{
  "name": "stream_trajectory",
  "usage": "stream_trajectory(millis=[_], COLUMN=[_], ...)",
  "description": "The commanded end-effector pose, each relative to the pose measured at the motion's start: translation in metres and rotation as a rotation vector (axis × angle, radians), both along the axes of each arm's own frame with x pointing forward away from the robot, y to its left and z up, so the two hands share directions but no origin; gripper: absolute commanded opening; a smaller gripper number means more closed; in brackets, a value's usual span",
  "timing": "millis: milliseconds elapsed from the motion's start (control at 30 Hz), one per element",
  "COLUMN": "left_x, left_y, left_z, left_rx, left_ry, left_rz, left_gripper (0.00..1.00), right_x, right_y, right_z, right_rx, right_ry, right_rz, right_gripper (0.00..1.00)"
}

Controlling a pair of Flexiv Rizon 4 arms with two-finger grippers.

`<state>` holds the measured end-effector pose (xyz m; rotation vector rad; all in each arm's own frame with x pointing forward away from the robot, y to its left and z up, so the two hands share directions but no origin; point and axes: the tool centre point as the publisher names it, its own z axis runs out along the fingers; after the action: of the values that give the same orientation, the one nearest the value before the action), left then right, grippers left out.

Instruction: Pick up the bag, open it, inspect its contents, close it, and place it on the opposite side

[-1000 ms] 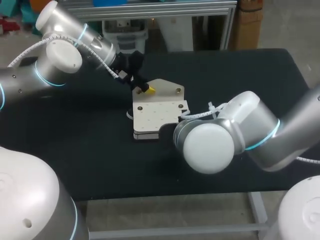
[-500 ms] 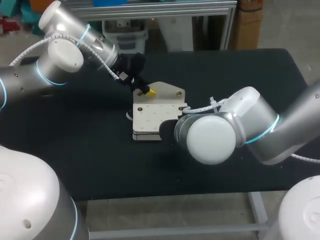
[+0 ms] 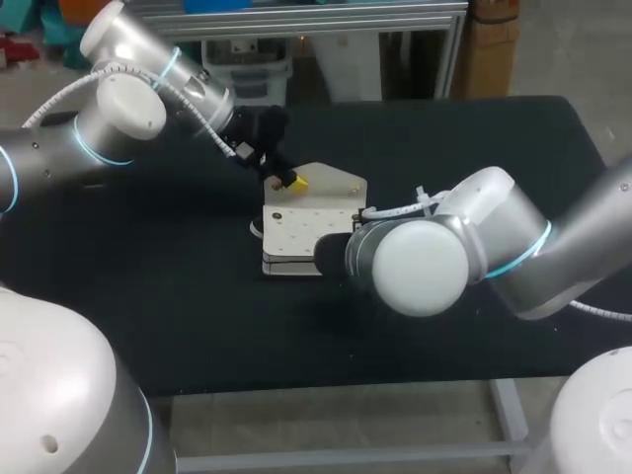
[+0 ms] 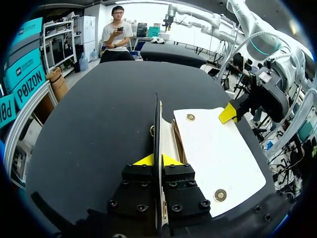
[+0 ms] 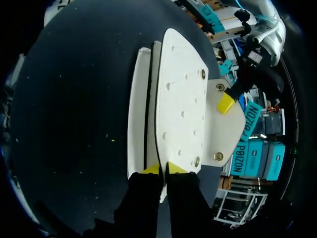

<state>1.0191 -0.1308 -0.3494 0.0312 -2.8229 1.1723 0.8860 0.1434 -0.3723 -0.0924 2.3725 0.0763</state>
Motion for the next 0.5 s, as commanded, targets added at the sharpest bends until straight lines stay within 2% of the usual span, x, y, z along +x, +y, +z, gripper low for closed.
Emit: stream_trajectory(millis=[33, 333, 500], left_x=[0.001, -0.008, -0.014], left_y=[0.0, 0.002, -0.002], left_z=[-0.005, -0.002, -0.001], left_rx=[-0.013, -0.046, -0.022], left_ry=[0.0, -0.074, -0.148], left_rz=[-0.01, 0.001, 0.047], left_gripper=[0.0, 0.0, 0.0], right_x=[-0.002, -0.002, -0.002], right_y=[-0.004, -0.008, -0.008], right_z=[-0.004, -0.004, -0.004], right_rx=[0.061, 0.059, 0.059], right_ry=[-0.347, -0.346, -0.346], right_rz=[0.024, 0.01, 0.01], right_gripper=[0.0, 0.0, 0.0])
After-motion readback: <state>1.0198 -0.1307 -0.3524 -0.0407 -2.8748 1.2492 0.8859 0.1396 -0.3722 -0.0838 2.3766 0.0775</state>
